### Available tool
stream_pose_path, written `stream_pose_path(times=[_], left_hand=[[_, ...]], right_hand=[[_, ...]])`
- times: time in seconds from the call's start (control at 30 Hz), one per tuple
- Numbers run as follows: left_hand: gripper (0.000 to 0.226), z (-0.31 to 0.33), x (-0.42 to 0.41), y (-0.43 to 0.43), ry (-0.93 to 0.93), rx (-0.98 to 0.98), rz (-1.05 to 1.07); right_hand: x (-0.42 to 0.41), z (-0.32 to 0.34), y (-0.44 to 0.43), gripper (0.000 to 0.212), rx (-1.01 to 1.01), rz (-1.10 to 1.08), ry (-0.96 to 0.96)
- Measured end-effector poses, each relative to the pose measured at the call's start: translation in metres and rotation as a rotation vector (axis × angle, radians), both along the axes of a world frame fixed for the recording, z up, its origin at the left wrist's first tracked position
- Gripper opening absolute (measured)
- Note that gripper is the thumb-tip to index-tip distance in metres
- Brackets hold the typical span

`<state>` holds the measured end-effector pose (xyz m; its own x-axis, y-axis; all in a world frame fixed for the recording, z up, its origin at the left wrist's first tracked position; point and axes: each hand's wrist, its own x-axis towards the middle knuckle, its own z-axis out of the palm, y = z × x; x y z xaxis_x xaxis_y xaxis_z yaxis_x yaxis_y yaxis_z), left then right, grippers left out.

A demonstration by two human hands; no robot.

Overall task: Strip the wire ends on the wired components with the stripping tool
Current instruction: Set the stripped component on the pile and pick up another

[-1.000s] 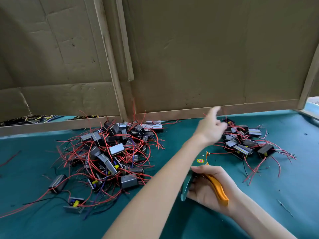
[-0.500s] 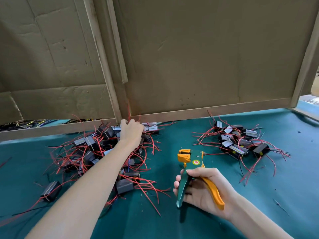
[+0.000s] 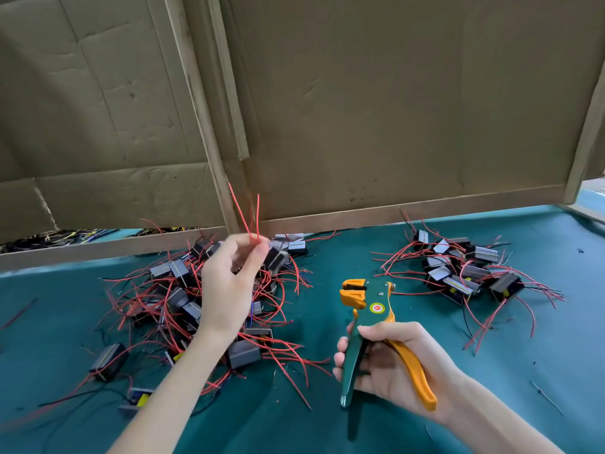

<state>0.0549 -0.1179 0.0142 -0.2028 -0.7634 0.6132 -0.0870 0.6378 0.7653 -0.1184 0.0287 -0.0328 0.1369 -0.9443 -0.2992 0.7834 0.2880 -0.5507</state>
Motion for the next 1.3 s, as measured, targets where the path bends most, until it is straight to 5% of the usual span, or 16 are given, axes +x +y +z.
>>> stream_pose_path(times=[0.27, 0.47, 0.67, 0.83, 1.1, 1.3], left_hand=[[0.003, -0.042, 0.022, 0.028, -0.071, 0.264, -0.262], [0.024, -0.039, 0.031, 0.030, -0.267, 0.308, -0.453], [0.008, -0.044, 0.027, 0.033, -0.395, 0.290, -0.304], [0.036, -0.050, 0.020, 0.037, -0.538, 0.129, -0.081], [0.061, -0.050, 0.015, 0.038, -0.481, 0.323, -0.140], [0.026, -0.044, 0.018, 0.035, -0.134, 0.527, -0.236]], right_hand=[[-0.003, 0.001, 0.001, 0.022, -0.009, -0.046, 0.062], [-0.005, 0.001, 0.000, 0.025, -0.010, -0.064, 0.088], [-0.007, 0.000, 0.000, 0.025, -0.015, -0.061, 0.101], [-0.007, 0.000, 0.000, 0.021, -0.013, -0.067, 0.100], [-0.005, 0.000, 0.000, 0.015, -0.015, -0.046, 0.116], [-0.010, 0.002, 0.001, 0.023, -0.024, -0.011, 0.168]])
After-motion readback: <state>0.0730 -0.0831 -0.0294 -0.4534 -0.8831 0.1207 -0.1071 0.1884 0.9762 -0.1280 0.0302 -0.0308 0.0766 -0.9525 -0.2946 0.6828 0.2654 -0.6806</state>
